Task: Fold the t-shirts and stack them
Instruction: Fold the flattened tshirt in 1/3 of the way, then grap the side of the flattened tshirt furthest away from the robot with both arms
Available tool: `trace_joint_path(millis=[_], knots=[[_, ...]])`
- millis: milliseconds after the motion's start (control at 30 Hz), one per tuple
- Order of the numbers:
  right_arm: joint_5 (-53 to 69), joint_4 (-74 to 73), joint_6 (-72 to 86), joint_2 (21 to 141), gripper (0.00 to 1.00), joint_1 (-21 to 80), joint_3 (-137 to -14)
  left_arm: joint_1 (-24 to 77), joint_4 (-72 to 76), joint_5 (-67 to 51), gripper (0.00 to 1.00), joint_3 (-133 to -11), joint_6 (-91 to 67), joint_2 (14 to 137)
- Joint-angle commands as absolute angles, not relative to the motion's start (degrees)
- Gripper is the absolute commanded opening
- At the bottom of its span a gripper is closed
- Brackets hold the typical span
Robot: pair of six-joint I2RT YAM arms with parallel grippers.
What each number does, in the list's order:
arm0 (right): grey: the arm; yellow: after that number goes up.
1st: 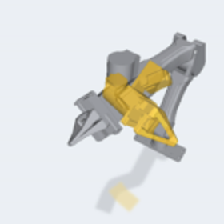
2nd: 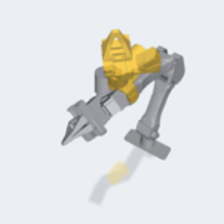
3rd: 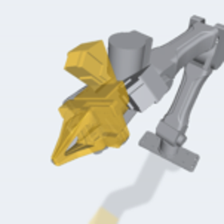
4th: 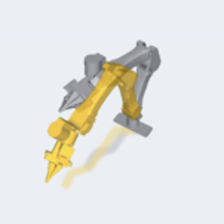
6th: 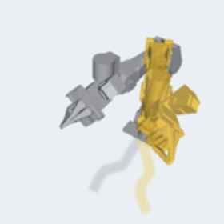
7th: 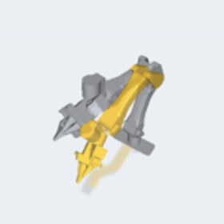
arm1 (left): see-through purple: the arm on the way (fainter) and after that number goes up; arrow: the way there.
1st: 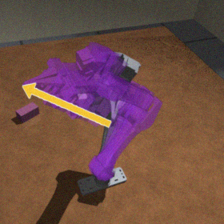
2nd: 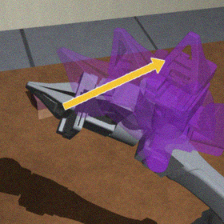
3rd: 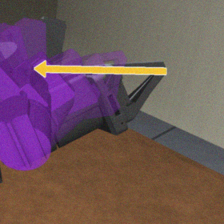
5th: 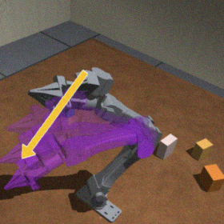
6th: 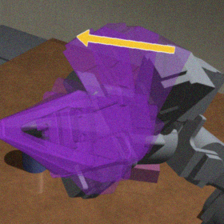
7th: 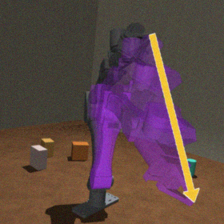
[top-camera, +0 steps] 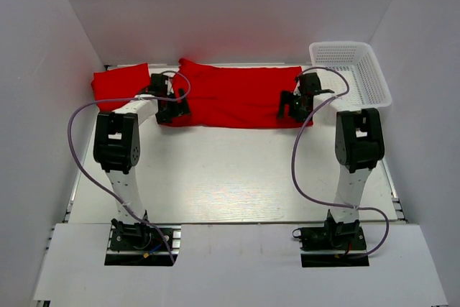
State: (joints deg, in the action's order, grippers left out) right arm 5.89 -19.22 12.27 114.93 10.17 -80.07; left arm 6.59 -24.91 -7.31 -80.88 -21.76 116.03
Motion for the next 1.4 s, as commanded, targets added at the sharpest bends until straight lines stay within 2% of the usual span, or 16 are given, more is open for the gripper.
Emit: trace_joint_path(millis=[0, 233, 433, 600, 700, 800, 933, 1067, 1200, 1233, 1367], knots=[[3.69, -18.28, 14.23, 114.96, 0.90, 9.58, -76.84, 5.98, -29.96, -6.51, 1.00, -74.12, -24.08, 116.02], [5.89, -16.53, 20.12, 105.57, 0.90, 10.10, -61.10, 5.98, -37.17, -5.98, 1.00, -59.52, -29.34, 104.34], [6.24, -16.95, 25.21, 88.01, 0.90, 10.72, -42.41, 5.98, -46.72, -5.81, 1.00, -48.18, -32.42, 91.79], [8.51, -21.52, 25.93, 77.81, 0.90, 12.30, -35.87, 6.50, -56.32, -5.89, 1.00, -41.06, -34.54, 81.33], [10.97, -25.57, 24.09, 73.68, 0.90, 13.09, -35.42, 7.21, -59.41, -10.54, 1.00, -40.34, -34.54, 76.13], [11.16, -29.00, 21.81, 70.68, 0.90, 13.54, -37.78, 7.21, -62.04, -8.36, 1.00, -46.56, -34.54, 73.30], [9.85, -30.15, 19.25, 71.28, 0.90, 13.89, -45.69, 7.21, -63.81, -2.13, 1.00, -62.35, -33.49, 75.58], [7.48, -26.73, 17.49, 74.70, 0.90, 13.80, -52.37, 5.89, -54.09, 0.17, 1.00, -70.47, -32.44, 79.88], [2.74, -19.98, 18.72, 78.39, 0.90, 13.54, -58.69, 5.89, -50.02, 1.50, 1.00, -81.27, -32.43, 90.94], [1.85, -19.34, 18.89, 79.18, 0.90, 13.54, -59.49, 5.89, -50.01, 0.36, 1.00, -86.52, -31.21, 96.88], [-4.64, -18.72, 19.43, 84.54, 0.90, 13.62, -67.91, 5.37, -53.43, 1.83, 0.90, -101.48, -29.89, 112.53]])
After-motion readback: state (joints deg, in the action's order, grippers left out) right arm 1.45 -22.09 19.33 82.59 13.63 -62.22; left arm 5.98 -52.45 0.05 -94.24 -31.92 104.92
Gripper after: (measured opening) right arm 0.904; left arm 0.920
